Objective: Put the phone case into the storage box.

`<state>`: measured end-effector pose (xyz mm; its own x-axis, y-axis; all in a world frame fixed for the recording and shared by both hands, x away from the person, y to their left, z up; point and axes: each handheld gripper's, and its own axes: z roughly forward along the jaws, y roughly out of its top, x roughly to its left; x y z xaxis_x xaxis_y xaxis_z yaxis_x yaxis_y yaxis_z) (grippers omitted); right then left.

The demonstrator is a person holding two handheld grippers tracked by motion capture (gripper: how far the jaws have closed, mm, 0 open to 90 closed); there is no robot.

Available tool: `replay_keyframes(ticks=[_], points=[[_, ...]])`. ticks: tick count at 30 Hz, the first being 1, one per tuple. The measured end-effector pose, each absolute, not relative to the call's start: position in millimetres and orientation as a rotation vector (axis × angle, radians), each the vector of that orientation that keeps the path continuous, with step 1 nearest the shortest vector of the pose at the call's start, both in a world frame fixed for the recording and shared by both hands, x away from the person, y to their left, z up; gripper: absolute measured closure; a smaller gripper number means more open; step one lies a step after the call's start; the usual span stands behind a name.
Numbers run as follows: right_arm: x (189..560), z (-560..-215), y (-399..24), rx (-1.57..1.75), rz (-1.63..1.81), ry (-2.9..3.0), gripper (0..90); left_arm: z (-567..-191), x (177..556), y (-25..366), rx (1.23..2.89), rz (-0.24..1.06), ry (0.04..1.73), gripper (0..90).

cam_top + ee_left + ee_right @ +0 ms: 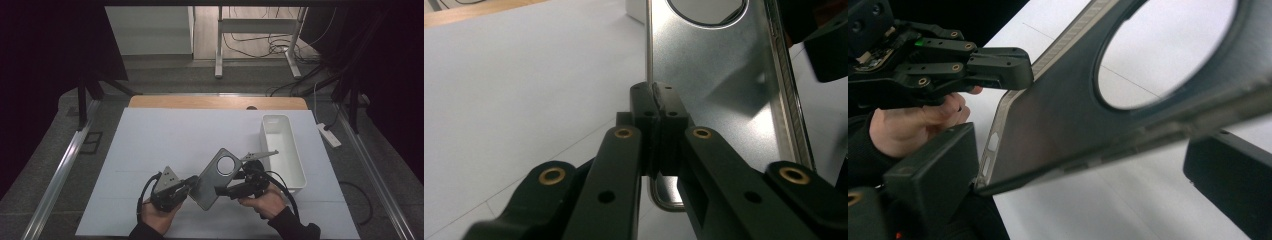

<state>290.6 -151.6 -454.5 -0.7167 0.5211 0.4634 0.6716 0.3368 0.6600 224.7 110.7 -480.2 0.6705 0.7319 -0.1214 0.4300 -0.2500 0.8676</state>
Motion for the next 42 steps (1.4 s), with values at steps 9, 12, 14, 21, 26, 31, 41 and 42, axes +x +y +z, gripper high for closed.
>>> replay_keyframes(ticks=[9,12,14,21,26,31,41,42], points=[[295.0,-458.3,-147.5,-1.107,-1.297,-2.358,41.3,-480.6,224.6,109.5,1.891,0.367,0.905,88.9],[296.6,-459.0,-147.6,-1.113,-1.308,-2.312,50.1,-480.7,224.7,109.4,1.893,0.360,0.901,88.8],[297.7,-459.8,-147.6,-1.112,-1.308,-2.283,54.7,-480.5,224.5,109.4,1.892,0.356,0.900,88.8],[299.1,-462.9,-148.0,-1.119,-1.308,-2.216,66.1,-480.6,225.0,110.2,1.892,0.336,0.895,88.8],[300.2,-464.8,-149.7,-1.123,-1.311,-2.180,71.3,-481.4,225.0,110.4,1.893,0.325,0.895,88.7],[301.7,-466.1,-151.7,-1.127,-1.318,-2.122,75.1,-481.7,225.4,111.9,1.890,0.301,0.892,88.6],[302.5,-468.1,-152.4,-1.151,-1.305,-2.073,80.2,-482.4,225.7,113.9,1.896,0.276,0.880,87.0],[302.6,-468.3,-152.5,-1.154,-1.306,-2.069,81.2,-482.4,225.8,114.0,1.897,0.272,0.879,86.6]])
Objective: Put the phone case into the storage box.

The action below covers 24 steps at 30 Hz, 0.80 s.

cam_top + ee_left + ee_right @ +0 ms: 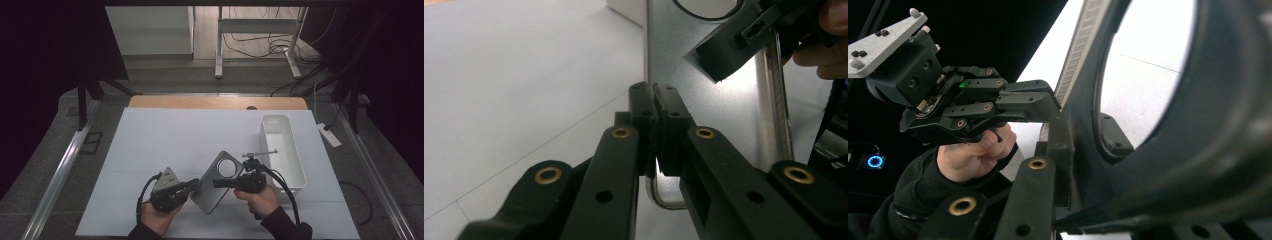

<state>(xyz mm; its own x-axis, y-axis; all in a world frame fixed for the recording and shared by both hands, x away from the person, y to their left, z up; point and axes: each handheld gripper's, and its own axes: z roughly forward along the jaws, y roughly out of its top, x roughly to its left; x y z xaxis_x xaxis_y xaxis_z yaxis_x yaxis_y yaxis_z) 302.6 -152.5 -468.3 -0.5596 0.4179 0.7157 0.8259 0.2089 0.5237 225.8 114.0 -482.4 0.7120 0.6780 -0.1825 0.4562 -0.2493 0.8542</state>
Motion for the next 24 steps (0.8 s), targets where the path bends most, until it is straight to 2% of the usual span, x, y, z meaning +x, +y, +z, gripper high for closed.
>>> replay_keyframes(ticks=[4,5,6,9,13,17,21,24], points=[[302.9,-469.2,-153.1,-1.163,-1.301,-2.069,85.0,-482.1,226.6,115.3,1.887,0.258,0.880,85.4],[302.9,-469.2,-153.1,-1.163,-1.301,-2.069,85.0,-482.1,226.6,115.3,1.887,0.258,0.880,81.6],[303.0,-469.9,-153.0,-1.159,-1.294,-2.065,85.1,-481.5,226.6,116.1,1.884,0.259,0.882,81.6],[302.6,-469.9,-152.7,-1.159,-1.287,-2.074,85.2,-479.9,227.4,119.9,1.876,0.258,0.888,70.5],[301.8,-468.0,-153.5,-1.144,-1.293,-2.096,85.2,-479.5,230.7,126.9,1.869,0.223,0.896,49.1],[300.7,-466.1,-154.2,-1.127,-1.302,-2.121,85.2,-483.1,237.2,134.6,1.878,0.131,0.907,29.9],[299.5,-464.0,-155.2,-1.108,-1.311,-2.170,85.2,-485.5,240.6,138.8,1.889,0.080,0.909,18.1],[298.3,-462.3,-155.9,-1.088,-1.317,-2.198,85.3,-486.6,241.8,140.9,1.897,0.063,0.903,14.1]])
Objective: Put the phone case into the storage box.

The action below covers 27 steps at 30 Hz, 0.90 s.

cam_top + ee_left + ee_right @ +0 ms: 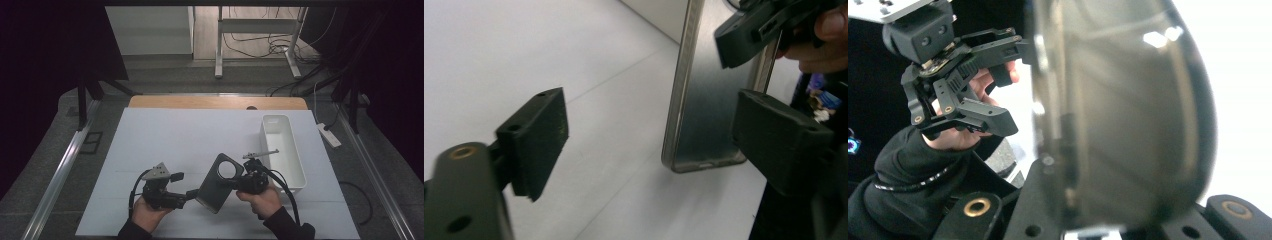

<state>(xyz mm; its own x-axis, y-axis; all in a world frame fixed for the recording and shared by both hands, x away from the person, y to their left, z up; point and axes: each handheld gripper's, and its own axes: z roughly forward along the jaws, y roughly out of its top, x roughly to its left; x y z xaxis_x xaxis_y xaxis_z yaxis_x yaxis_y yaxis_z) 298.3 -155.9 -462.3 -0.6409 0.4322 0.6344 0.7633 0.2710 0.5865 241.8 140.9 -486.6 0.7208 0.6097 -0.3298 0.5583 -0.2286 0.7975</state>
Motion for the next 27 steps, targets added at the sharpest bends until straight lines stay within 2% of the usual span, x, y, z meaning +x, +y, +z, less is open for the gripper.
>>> replay_keyframes(ticks=[5,9,17,27], points=[[296.4,-460.2,-156.4,-1.046,-1.308,-2.255,85.2,-491.0,243.5,139.8,1.912,0.033,0.890,6.0],[295.0,-457.7,-157.1,-1.013,-1.307,-2.311,85.3,-495.7,244.7,137.5,1.920,0.012,0.874,3.8],[292.8,-455.4,-157.3,-0.949,-1.295,-2.410,85.4,-502.3,248.6,132.7,1.906,-0.072,0.781,2.3],[291.4,-454.0,-155.2,-0.829,-1.288,-2.441,85.5,-509.6,245.5,112.4,1.998,-0.084,0.670,0.0]])
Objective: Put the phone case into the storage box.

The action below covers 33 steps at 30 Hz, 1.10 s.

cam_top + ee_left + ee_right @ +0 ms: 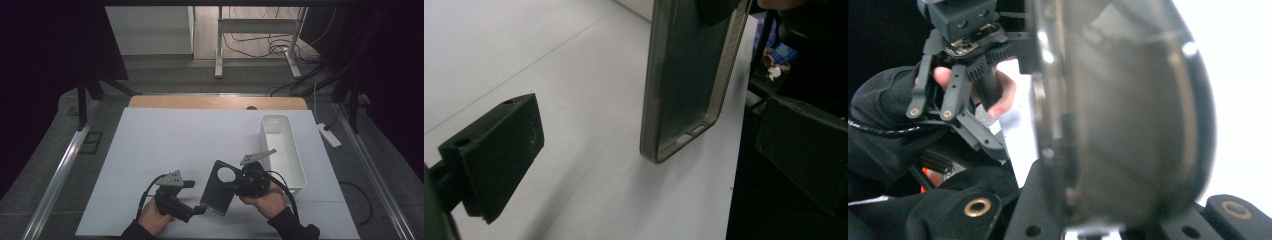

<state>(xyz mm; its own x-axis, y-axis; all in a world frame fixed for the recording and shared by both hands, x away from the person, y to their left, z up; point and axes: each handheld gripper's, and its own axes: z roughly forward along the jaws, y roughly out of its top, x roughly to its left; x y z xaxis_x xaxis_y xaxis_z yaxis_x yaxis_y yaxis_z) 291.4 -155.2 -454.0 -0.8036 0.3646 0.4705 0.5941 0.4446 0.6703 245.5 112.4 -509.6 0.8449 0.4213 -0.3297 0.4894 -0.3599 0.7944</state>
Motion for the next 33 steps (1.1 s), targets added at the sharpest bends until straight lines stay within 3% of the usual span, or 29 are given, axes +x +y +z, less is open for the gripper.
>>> replay_keyframes(ticks=[22,26,28,29,30,31,33], points=[[280.8,-449.0,-142.1,-0.606,-1.296,-2.423,85.5,-505.5,246.5,93.0,2.057,-0.231,0.584,2.5],[279.2,-448.6,-141.1,-0.577,-1.298,-2.419,85.5,-502.0,244.3,95.5,2.050,-0.248,0.544,17.4],[278.8,-448.2,-140.8,-0.571,-1.299,-2.420,85.5,-501.6,244.0,96.6,2.050,-0.258,0.530,31.9],[278.5,-447.9,-140.6,-0.561,-1.301,-2.418,85.5,-501.4,244.0,97.0,2.049,-0.260,0.529,31.9],[278.0,-447.4,-140.3,-0.549,-1.306,-2.413,85.5,-501.2,244.1,97.6,2.049,-0.269,0.527,43.3],[278.0,-447.4,-140.3,-0.549,-1.306,-2.413,85.5,-501.0,243.8,98.3,2.046,-0.281,0.515,43.3],[277.6,-447.0,-140.2,-0.535,-1.309,-2.409,85.5,-500.7,243.7,99.5,2.042,-0.316,0.489,52.0]])
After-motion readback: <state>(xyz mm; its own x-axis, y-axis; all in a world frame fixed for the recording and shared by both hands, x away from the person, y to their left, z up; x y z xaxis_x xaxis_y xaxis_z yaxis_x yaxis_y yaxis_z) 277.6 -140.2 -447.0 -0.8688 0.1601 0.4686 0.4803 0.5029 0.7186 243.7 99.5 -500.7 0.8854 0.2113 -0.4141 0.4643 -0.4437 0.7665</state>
